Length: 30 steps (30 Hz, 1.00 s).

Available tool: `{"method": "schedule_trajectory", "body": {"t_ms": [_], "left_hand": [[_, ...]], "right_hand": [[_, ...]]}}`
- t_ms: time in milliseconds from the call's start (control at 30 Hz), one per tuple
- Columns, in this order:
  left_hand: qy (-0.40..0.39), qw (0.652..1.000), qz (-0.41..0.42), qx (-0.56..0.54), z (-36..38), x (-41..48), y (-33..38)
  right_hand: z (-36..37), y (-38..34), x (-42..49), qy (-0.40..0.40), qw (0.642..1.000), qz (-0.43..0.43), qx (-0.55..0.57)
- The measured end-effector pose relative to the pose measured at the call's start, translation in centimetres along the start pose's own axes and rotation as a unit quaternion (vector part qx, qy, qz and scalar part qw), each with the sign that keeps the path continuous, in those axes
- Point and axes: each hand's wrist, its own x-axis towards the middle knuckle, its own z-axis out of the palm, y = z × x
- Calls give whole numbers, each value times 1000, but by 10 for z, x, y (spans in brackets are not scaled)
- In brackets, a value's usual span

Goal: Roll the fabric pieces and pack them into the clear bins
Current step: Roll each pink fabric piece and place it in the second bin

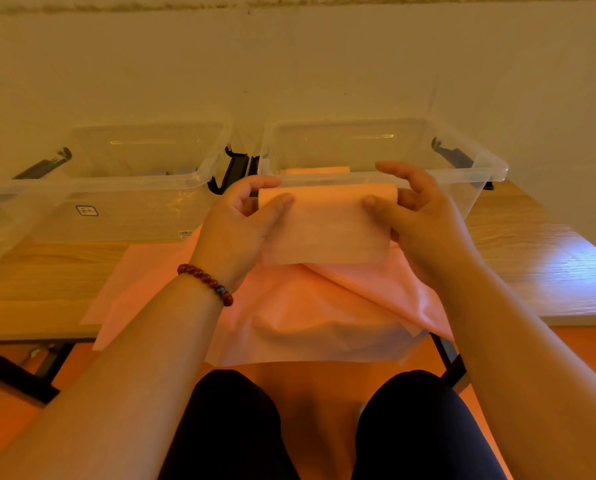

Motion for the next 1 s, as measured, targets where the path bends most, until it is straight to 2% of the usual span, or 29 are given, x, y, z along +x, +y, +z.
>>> {"method": "schedule_trajectory", "body": {"t_ms": [200, 300, 533, 700, 1000], "left_hand": [[-23, 999, 7, -38, -1, -1, -1], [-15, 999, 18, -35, -2, -2, -1], [7, 1000, 18, -21, -1, -4, -2], [-3, 999, 12, -42, -1, -4, -1], [1, 1000, 17, -7, 0, -6, 1]], "right_hand": [[3, 0, -2, 5, 1000, 9, 3], [3, 0, -2, 9, 1000, 10, -26], [3, 0, -3, 10, 1000, -11, -13], [2, -1, -3, 29, 999, -21, 1], [2, -1, -3, 15, 998, -14, 56]]}}
